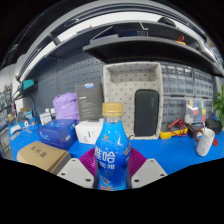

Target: Pour water

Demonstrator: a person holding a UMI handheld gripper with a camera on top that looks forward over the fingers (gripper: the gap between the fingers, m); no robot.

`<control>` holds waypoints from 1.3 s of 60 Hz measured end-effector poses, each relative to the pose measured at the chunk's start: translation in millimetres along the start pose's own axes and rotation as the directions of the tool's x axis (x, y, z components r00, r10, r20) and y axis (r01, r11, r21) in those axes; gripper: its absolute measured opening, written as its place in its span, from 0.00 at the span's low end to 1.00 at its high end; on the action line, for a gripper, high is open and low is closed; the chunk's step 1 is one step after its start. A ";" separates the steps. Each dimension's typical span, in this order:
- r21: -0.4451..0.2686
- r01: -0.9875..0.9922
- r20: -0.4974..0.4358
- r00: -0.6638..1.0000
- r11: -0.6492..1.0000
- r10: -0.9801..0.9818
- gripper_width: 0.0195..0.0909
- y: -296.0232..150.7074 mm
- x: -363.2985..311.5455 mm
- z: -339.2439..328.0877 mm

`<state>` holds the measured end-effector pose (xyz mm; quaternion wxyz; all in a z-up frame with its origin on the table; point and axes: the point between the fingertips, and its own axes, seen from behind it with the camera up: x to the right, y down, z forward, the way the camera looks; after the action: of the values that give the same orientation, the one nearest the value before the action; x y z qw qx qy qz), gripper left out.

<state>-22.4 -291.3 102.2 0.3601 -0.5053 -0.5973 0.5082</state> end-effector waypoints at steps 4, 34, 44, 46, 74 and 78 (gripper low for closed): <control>-0.002 -0.078 0.007 0.997 0.997 0.078 0.25 -10.3 18.5 -1.4; -0.037 -0.886 0.092 0.457 0.462 0.884 0.26 -109.2 198.6 -16.2; -0.014 -0.994 0.114 0.108 0.110 0.988 0.25 -113.0 246.6 -19.9; -0.009 -0.998 0.108 0.053 0.054 0.993 0.25 -109.3 254.3 -19.2; -0.027 -0.935 0.049 -0.355 -0.354 0.934 0.25 -76.7 282.9 -2.6; -0.032 -0.935 0.035 -0.355 -0.354 0.934 0.25 -74.9 279.7 -2.5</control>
<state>-102.1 -17.5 152.2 -0.2248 -0.7647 0.0708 0.5997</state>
